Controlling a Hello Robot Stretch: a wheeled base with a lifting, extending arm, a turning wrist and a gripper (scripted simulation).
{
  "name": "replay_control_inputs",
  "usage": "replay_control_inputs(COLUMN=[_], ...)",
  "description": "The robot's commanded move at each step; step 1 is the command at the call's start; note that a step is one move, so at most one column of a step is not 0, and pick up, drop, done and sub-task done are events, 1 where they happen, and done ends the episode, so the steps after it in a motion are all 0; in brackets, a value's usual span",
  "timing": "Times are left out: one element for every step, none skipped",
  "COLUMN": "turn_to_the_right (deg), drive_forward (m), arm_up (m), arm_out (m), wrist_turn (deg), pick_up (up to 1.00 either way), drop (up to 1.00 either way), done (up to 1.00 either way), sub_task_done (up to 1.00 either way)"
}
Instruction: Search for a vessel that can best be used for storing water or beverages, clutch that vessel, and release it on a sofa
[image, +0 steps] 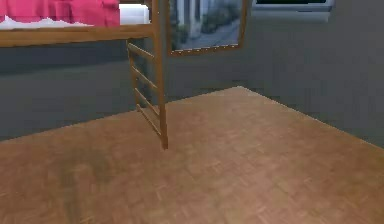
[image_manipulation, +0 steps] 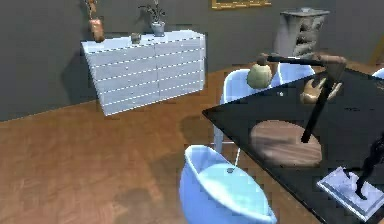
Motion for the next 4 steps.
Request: replay_control_inputs(turn_to_the_right=[24.0,0.0,33.0,0.0], drive_forward=[0.0,0.35,0.0,0.4], arm_up=[0.0,0.0,0.0,0.0], arm_out=[0.0,0.0,0.0,0.0], wrist_turn=[0.0,0.0,0.0,0.0], pick_up=[0.0,0.0,0.0,0.0], drop=[0.0,0.0,0.0,0.0], done=[0.0,0.0,0.0,0.0], sub_task_done=[0.0,0.0,0.0,0.0])
